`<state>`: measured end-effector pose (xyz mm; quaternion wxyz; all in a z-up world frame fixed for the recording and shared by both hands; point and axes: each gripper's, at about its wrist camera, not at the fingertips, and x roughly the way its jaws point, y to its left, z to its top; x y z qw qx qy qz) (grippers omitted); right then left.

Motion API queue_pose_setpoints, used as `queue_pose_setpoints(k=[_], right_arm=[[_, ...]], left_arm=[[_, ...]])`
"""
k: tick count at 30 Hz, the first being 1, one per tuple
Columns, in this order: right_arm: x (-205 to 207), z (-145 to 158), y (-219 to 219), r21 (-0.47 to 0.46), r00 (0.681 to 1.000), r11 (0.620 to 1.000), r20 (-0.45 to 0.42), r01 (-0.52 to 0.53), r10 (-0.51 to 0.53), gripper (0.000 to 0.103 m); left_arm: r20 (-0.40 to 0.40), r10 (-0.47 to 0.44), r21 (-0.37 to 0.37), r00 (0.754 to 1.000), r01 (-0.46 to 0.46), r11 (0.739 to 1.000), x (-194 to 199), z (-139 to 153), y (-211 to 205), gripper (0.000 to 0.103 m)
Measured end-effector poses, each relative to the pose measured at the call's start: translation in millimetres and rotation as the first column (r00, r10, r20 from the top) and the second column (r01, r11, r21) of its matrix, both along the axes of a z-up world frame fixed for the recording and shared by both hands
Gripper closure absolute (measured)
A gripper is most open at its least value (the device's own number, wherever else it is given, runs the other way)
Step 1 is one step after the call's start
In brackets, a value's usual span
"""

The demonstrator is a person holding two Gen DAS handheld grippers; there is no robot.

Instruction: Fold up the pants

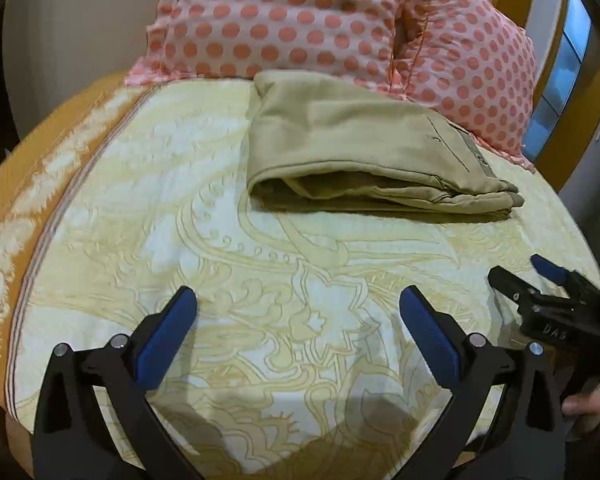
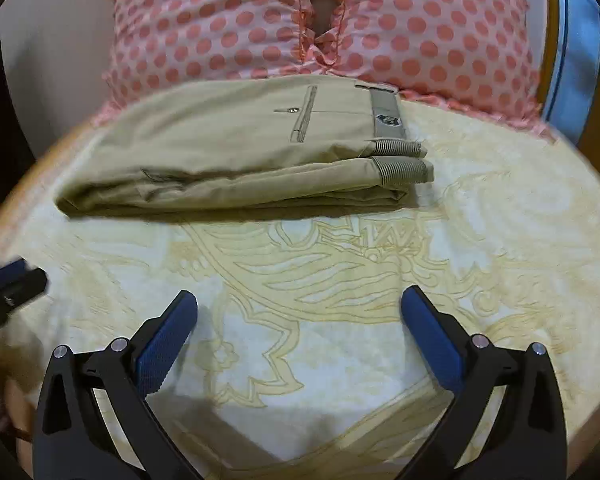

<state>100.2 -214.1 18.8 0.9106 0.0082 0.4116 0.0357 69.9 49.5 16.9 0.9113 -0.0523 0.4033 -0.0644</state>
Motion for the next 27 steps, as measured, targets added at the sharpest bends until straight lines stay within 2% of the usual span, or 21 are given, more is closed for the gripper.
queue_pose_setpoints(k=[5, 8, 27], right_arm=[[-5, -1, 0, 0.008, 0.999, 0.999, 0.010, 0.038, -0.038, 0.001], [-8, -2, 2, 0.006, 0.999, 0.999, 0.025, 0.048, -0.048, 0.001], [-13, -3, 2, 0.007, 0.995, 0.998, 0.067, 0.070, -0.070, 0.001]], left_arm=[[0.029, -0.005, 0.167, 1.000, 0.000, 0.986, -9, -9, -19, 0.002], [0.052, 0.011, 0.155, 0.999, -0.019, 0.988, -13, -11, -16, 0.002], [0.075, 0.021, 0.152, 0.997, -0.032, 0.988, -16, -12, -16, 0.002]])
